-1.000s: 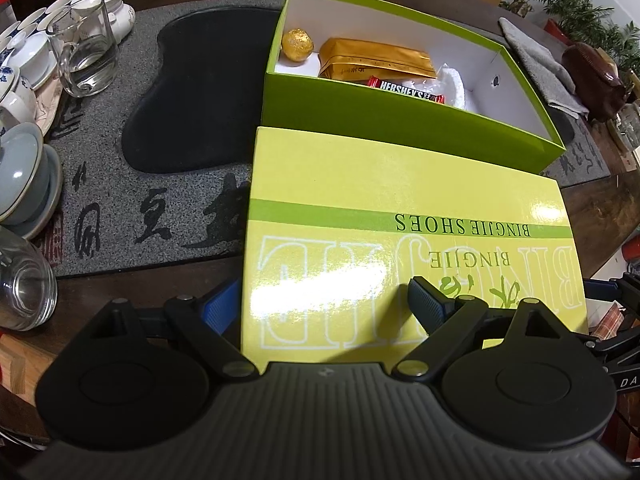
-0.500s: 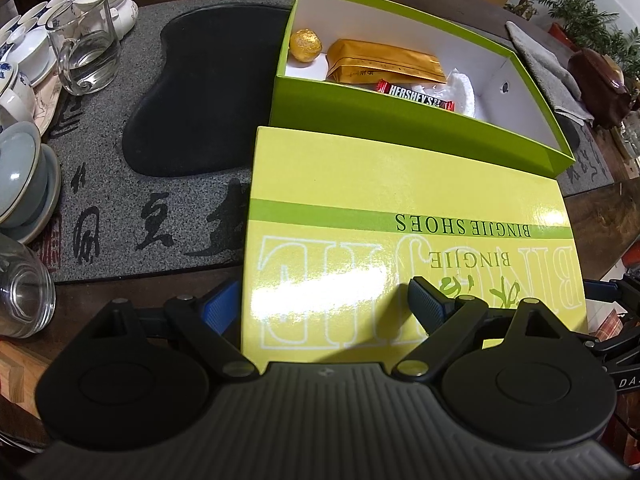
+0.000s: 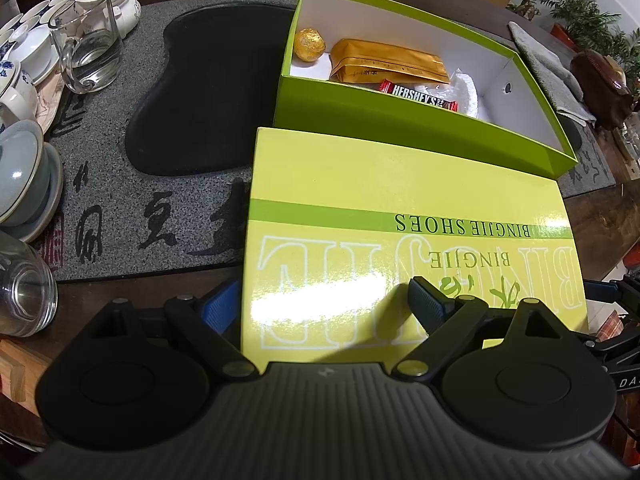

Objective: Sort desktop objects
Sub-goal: 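Bring the lid over the open green box with both grippers, then lower the yellow lid onto the green box with both grippers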

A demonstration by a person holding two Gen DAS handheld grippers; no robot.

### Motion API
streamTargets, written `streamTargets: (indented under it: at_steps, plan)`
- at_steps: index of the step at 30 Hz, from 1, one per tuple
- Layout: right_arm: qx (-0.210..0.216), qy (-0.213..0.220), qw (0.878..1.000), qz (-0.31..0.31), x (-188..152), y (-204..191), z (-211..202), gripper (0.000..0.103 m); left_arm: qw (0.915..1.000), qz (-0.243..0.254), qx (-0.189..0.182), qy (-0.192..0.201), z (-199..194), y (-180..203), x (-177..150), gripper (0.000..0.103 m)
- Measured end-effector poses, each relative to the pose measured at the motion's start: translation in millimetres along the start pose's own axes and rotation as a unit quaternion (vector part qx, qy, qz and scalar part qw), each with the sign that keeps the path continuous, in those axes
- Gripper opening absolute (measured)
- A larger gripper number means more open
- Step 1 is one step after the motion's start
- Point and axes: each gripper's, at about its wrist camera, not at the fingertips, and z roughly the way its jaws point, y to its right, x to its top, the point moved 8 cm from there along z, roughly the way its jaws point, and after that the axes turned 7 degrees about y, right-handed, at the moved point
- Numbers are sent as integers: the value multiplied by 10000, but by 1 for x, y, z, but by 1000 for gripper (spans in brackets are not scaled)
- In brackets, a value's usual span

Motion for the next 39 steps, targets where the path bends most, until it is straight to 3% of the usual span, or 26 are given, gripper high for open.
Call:
streamTargets:
  at_steps: [25,39]
  plan:
    - [70,384,9991,-190,6,-13,-29,103,9992,6,-26,390,-40,-1,1,89]
    - [71,848,9957,-360,31,-19,-57,103,9952,153,-25,964,-70,10,35,89]
